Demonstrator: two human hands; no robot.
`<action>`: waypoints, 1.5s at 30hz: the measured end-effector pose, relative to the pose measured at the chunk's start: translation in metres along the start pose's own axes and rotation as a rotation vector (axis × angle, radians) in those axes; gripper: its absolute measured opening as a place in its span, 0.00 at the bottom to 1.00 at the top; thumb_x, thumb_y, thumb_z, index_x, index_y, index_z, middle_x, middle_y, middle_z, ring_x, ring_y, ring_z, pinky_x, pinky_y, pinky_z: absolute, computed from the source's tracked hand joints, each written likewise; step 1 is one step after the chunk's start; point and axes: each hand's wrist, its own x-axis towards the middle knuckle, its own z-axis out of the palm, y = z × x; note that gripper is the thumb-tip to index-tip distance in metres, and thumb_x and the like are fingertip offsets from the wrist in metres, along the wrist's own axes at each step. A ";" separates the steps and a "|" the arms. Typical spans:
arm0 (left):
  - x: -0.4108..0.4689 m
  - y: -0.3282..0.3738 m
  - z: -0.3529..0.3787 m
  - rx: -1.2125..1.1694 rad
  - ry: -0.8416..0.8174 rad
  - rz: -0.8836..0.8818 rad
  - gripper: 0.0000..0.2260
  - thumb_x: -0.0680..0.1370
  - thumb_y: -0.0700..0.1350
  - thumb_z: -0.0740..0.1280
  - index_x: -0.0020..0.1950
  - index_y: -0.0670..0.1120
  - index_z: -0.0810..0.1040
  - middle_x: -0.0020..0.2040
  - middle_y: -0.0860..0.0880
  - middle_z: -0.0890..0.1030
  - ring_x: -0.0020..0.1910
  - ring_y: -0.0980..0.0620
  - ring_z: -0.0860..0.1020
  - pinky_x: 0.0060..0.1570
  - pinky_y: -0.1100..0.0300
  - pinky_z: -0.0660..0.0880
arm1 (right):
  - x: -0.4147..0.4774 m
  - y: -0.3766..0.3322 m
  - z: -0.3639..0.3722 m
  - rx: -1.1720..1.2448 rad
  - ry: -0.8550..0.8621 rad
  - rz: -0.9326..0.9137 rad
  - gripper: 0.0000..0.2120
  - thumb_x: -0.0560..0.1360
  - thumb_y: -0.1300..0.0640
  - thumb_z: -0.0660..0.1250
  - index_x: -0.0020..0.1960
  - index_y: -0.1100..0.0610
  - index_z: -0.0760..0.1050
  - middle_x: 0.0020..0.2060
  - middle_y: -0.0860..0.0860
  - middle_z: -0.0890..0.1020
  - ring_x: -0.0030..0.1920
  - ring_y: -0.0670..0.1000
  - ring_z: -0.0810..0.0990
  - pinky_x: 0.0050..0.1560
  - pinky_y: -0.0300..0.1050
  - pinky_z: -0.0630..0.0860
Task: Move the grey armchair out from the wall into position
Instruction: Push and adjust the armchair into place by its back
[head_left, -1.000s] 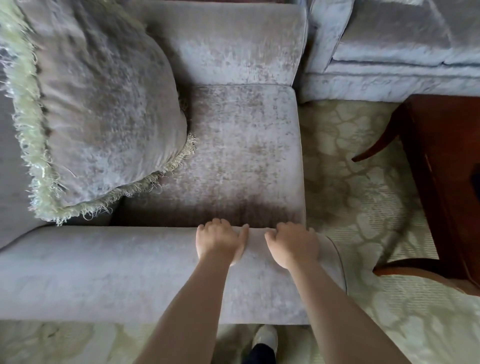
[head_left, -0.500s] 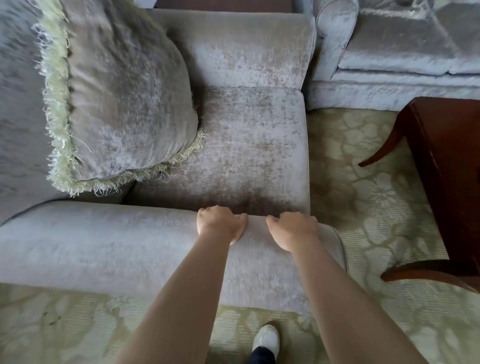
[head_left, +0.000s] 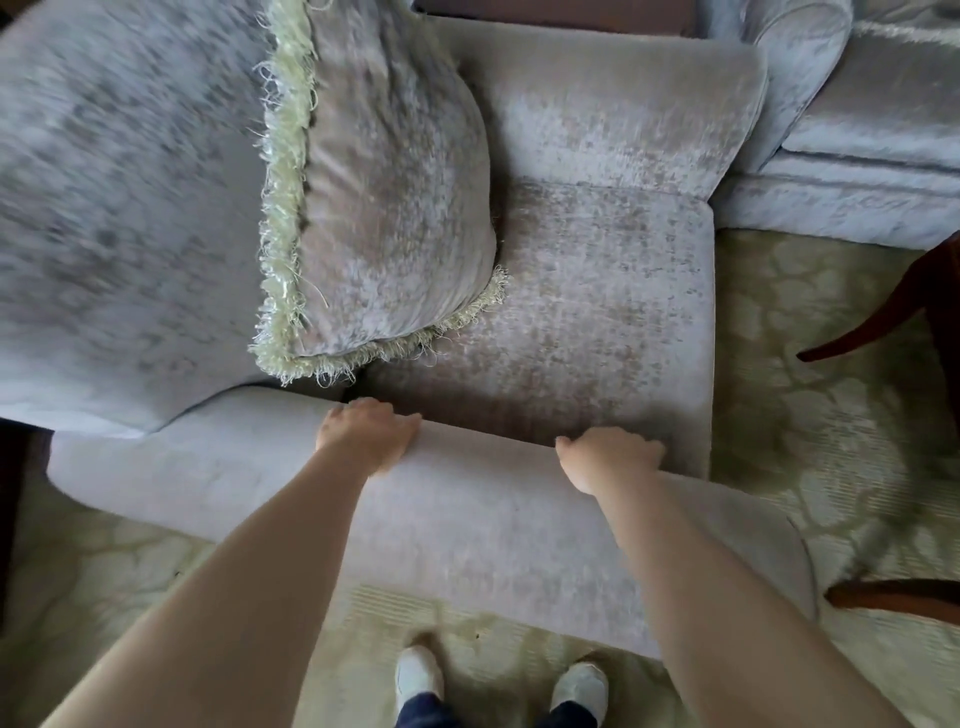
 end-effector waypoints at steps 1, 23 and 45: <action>0.007 -0.026 -0.001 -0.019 0.010 -0.039 0.25 0.79 0.60 0.49 0.60 0.46 0.76 0.61 0.45 0.75 0.62 0.46 0.71 0.62 0.52 0.63 | -0.006 -0.030 -0.002 0.055 0.042 -0.129 0.29 0.78 0.41 0.45 0.62 0.57 0.74 0.59 0.58 0.77 0.59 0.59 0.74 0.60 0.55 0.66; 0.041 -0.090 0.004 0.150 0.034 -0.058 0.28 0.77 0.65 0.48 0.60 0.49 0.78 0.57 0.46 0.78 0.58 0.45 0.75 0.48 0.55 0.68 | -0.010 -0.165 0.024 0.211 0.175 -0.411 0.35 0.73 0.29 0.43 0.42 0.55 0.75 0.44 0.54 0.81 0.49 0.56 0.77 0.59 0.54 0.62; 0.024 -0.210 -0.267 0.201 0.862 -0.249 0.39 0.67 0.69 0.61 0.68 0.44 0.64 0.64 0.38 0.70 0.62 0.37 0.69 0.56 0.42 0.66 | -0.022 -0.156 0.020 0.116 0.339 -0.321 0.16 0.76 0.41 0.49 0.46 0.48 0.72 0.49 0.45 0.79 0.52 0.48 0.77 0.51 0.45 0.69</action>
